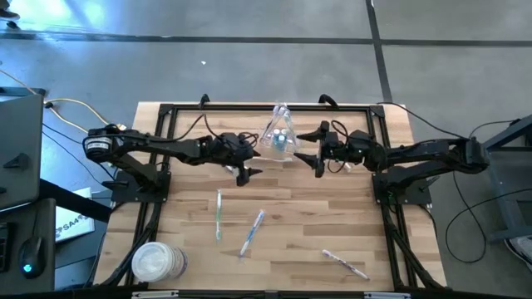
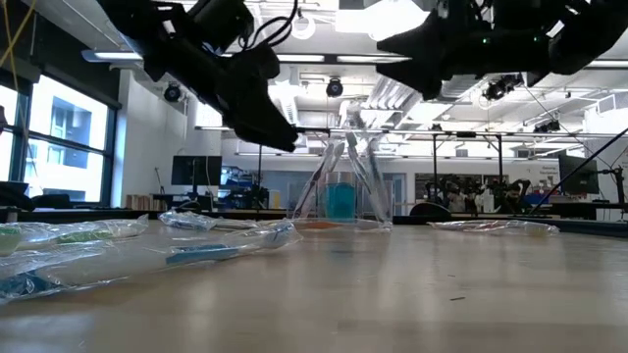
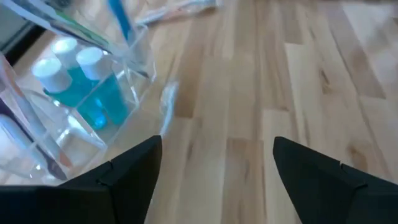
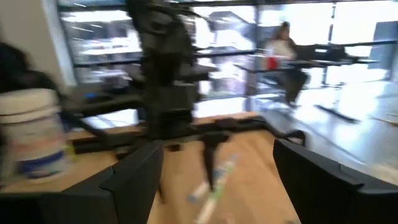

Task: Pick & Place toothbrushing station
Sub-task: Put the left orange toothbrush into the transparent organizer

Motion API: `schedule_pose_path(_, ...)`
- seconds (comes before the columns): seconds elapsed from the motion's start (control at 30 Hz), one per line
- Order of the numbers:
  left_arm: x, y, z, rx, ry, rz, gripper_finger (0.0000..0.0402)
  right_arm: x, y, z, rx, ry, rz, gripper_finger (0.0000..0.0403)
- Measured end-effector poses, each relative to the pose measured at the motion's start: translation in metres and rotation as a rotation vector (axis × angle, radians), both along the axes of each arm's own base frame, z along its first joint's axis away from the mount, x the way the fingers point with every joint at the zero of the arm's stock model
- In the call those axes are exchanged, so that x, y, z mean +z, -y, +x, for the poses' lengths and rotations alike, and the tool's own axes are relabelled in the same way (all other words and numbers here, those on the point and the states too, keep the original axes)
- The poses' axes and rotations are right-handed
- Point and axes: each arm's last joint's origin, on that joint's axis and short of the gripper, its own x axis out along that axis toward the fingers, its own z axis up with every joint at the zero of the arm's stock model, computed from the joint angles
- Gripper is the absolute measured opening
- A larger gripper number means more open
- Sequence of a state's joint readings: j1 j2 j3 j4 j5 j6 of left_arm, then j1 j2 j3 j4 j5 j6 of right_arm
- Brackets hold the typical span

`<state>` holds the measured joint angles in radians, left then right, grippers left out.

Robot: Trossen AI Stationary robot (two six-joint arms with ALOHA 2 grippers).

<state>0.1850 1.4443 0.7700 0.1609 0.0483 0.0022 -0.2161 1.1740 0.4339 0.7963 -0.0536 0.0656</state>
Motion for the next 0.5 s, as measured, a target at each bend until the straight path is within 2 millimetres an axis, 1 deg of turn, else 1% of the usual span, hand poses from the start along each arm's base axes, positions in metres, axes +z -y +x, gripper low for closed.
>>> schedule_pose_path(0.13, -0.0033, -0.0001, 0.0017, 0.012, -0.011, 0.007, 0.0306, -0.0042, 0.0007, 0.0000, -0.095, -0.045, -0.005, 0.0298)
schedule_pose_path(0.33, -0.0015, -0.0016, 0.0025, 0.049, 0.006, 0.032, 0.0306, -0.0042, -0.0009, 0.0003, -0.087, -0.046, -0.005, 0.0298)
schedule_pose_path(0.5, -0.0009, -0.0017, 0.0028, 0.008, 0.001, 0.108, 0.0306, -0.0007, -0.0051, 0.0011, -0.069, -0.010, -0.011, 0.0298)
